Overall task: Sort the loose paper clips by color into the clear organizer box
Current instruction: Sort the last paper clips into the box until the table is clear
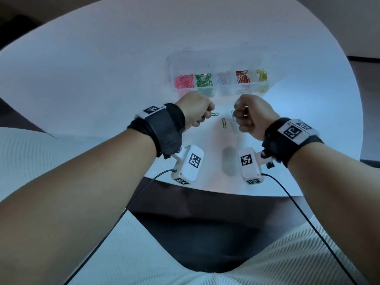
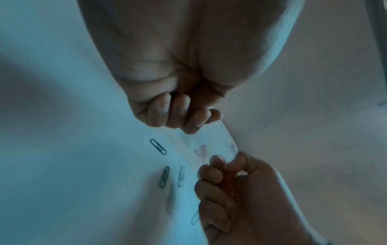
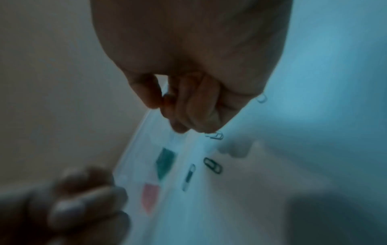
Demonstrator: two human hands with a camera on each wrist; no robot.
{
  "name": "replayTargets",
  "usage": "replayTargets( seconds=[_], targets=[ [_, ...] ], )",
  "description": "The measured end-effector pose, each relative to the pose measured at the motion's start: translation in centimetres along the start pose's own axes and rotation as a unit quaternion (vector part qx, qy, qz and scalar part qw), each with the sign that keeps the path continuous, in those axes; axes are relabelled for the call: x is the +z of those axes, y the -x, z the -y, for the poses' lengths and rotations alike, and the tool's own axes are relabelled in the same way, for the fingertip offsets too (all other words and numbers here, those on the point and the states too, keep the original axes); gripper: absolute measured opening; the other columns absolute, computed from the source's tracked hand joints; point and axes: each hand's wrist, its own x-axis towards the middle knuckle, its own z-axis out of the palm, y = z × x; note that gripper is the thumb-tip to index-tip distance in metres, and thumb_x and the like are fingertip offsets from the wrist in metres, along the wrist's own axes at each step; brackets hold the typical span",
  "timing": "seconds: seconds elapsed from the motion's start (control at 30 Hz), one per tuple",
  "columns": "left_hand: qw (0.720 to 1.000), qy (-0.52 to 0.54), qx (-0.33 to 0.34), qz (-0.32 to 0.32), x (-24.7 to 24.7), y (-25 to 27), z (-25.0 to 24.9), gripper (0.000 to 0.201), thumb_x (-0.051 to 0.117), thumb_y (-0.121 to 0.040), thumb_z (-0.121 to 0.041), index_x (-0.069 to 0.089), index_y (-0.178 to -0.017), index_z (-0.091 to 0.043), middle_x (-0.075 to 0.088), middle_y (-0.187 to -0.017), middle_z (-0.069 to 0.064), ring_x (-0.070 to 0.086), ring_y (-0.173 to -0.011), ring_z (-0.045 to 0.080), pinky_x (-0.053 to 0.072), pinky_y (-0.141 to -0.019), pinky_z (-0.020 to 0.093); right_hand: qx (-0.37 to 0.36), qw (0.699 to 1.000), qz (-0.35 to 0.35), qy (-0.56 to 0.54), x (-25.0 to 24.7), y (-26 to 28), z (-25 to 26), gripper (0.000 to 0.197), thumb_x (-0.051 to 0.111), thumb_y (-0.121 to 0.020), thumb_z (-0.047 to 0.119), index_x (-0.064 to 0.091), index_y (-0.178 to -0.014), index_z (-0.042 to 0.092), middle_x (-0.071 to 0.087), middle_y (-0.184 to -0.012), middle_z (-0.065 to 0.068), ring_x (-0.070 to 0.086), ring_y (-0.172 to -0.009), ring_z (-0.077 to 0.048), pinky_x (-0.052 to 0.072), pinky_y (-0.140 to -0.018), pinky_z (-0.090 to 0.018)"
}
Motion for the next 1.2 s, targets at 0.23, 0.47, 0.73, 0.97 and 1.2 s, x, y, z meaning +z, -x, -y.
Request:
replayTargets(
  seconds=[0.23, 0.47, 0.73, 0.97, 1.2],
  targets=[
    [0.996, 0.078, -0.019, 0.045, 1.5, 0.3, -2.5, 0.019, 0.037, -0.083, -0.006, 0.047, -0.069, -0.013, 0.041, -0.057, 0.001, 0.027, -0.048, 0.012, 0.02, -0.045, 0.022, -0.003, 0.951, 0.026, -0.309, -1.2, 2.5, 2.7, 0.019, 0.029, -0.055, 0.003, 0.03, -0.062, 0.021, 0.032, -0.053, 0.001, 0.015, -0.041, -0.011, 0.014, -0.033, -0.017],
    [1.0, 0.019, 0.013, -0.005, 2.2, -1.1, -9.4, 0.02, 0.041, -0.087, -0.008, 0.06, -0.082, -0.006, 0.044, -0.061, 0.001, 0.035, -0.048, 0.012, 0.028, -0.045, 0.02, -0.015, 0.962, -0.101, -0.251, -1.0, 0.9, 9.2, 0.018, 0.053, -0.089, 0.028, 0.044, -0.084, 0.013, 0.037, -0.067, -0.002, 0.037, -0.053, -0.017, 0.039, -0.055, -0.024],
    [0.994, 0.102, -0.023, -0.039, 2.6, -3.5, -10.4, 0.017, 0.037, -0.087, 0.007, 0.05, -0.083, -0.002, 0.046, -0.068, 0.005, 0.039, -0.054, 0.012, 0.036, -0.048, 0.016, 0.019, 0.955, -0.017, -0.295, -1.3, -0.2, 8.7, 0.079, 0.048, -0.092, 0.06, 0.026, -0.151, 0.012, 0.013, -0.157, -0.028, 0.017, -0.147, -0.038, 0.022, -0.119, -0.04],
    [0.984, 0.174, 0.007, -0.024, 4.4, -4.3, -10.4, 0.013, 0.039, -0.085, 0.007, 0.049, -0.083, -0.002, 0.048, -0.085, 0.016, 0.04, -0.065, 0.02, 0.038, -0.064, 0.025, -0.053, 0.941, -0.085, -0.322, -2.6, 0.2, 7.5, 0.055, 0.046, -0.098, 0.047, 0.041, -0.14, 0.011, 0.039, -0.146, -0.023, 0.04, -0.136, -0.031, 0.036, -0.112, -0.037],
    [0.986, 0.154, 0.057, 0.018, 3.7, -4.4, -8.5, 0.021, 0.045, -0.085, -0.002, 0.061, -0.098, -0.007, 0.057, -0.084, 0.005, 0.058, -0.071, 0.015, 0.05, -0.085, 0.026, -0.113, 0.944, -0.182, -0.251, -4.5, 1.1, 6.1, 0.016, 0.05, -0.096, 0.021, 0.061, -0.101, 0.011, 0.065, -0.097, -0.008, 0.066, -0.088, -0.022, 0.057, -0.085, -0.032]
  ],
)
